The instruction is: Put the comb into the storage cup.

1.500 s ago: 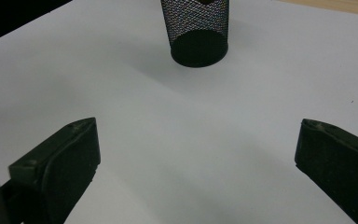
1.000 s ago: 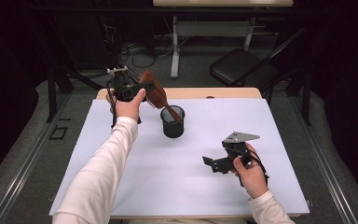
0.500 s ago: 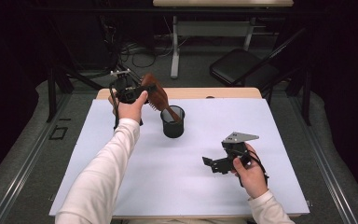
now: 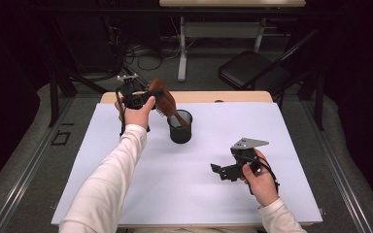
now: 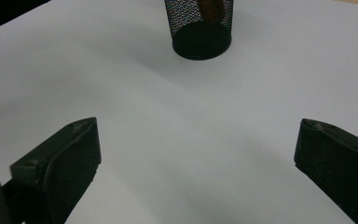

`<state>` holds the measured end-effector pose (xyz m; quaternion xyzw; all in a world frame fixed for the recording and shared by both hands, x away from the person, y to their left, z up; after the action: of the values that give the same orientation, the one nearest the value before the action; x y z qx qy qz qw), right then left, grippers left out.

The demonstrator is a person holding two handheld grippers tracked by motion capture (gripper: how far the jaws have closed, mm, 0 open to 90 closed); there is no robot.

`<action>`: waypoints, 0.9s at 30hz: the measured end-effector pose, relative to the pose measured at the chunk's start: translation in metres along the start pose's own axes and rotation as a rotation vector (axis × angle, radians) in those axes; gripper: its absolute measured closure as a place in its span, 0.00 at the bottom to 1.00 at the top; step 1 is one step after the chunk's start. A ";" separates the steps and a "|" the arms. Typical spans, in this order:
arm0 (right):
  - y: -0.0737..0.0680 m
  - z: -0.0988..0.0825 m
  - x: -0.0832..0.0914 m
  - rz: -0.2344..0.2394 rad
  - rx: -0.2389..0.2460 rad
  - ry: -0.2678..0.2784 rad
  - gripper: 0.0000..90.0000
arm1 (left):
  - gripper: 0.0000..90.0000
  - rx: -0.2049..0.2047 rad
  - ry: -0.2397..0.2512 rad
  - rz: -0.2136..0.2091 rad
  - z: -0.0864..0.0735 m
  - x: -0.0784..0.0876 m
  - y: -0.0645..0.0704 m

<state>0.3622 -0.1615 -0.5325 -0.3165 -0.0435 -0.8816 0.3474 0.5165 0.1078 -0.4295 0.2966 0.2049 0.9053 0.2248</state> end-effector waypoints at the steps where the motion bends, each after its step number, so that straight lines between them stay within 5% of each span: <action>1: 0.000 0.000 0.000 0.000 0.000 0.000 0.00 | 0.56 0.000 -0.001 0.001 0.000 0.000 0.000; 27: 0.000 -0.002 -0.002 0.004 0.000 -0.011 0.00 | 0.56 0.006 -0.026 0.008 -0.011 -0.012 -0.003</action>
<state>0.3626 -0.1609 -0.5352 -0.3213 -0.0449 -0.8792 0.3490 0.5185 0.1010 -0.4443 0.3099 0.2036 0.9015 0.2231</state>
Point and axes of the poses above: each handheld gripper's, and its own axes: x roughly backward along the jaws, z roughly out of its top, y roughly to its right, the point moved 6 cm from there along -x, roughly forward along the jaws, and after that the axes turned 1 degree about -y, right-handed, at the moved point
